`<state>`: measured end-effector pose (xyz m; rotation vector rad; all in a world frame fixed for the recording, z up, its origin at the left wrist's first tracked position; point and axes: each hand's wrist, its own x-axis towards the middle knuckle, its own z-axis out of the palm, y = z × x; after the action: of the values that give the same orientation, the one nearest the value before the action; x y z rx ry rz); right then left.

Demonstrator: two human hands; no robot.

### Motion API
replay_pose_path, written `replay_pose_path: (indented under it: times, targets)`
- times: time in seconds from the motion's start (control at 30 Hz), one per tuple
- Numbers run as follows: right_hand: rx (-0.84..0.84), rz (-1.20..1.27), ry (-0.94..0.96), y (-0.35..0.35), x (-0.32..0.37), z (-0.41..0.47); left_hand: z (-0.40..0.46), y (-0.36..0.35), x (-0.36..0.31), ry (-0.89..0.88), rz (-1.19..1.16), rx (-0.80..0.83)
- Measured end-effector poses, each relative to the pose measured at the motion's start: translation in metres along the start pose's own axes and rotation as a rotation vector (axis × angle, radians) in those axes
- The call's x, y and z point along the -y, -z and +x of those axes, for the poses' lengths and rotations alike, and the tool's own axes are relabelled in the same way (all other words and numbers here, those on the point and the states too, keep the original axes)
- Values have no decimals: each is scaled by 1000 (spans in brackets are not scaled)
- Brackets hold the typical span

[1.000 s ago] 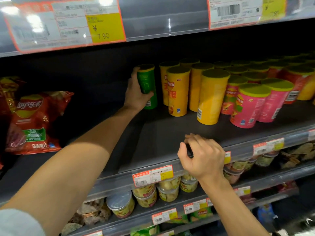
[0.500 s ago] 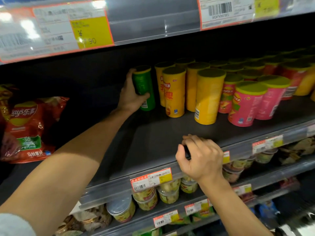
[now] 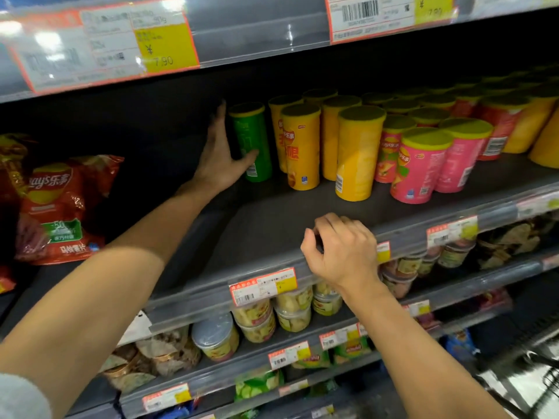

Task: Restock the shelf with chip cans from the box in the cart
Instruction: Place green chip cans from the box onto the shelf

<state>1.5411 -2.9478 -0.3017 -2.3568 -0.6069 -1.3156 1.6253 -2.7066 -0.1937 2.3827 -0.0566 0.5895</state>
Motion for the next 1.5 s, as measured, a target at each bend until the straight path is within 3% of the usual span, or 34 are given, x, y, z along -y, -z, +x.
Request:
replay_pose_path:
  times: [0.13,0.27,0.37,0.53,0.73,1.07,1.3,1.5]
  targets:
    - [119,-2,16,6,3,5,-41,5,-27,-128,138,-49]
    - [237,83,58,21,-11,-3,-89,-9,-65,-479,300,-20]
    - [272,75,-12,41,-35,-15,-111,-35,-94,-700,429,58]
    - [253,9,-143,90,-94,-45,-128,-107,-148,-802,383,182]
    - [409,-173,-352,174,-202,-98,-149,-227,-237,-887,367,356]
    - [437,-422,-725,312,-316,-227,-232,-401,-392,-947,193,795]
    - [482,-426,-1018,348,-359,-297,-277,-490,-459,-1058,186,986]
    - [546,-452,-1142,359,-413,-339,-283,-584,-492,-1058,292,1106]
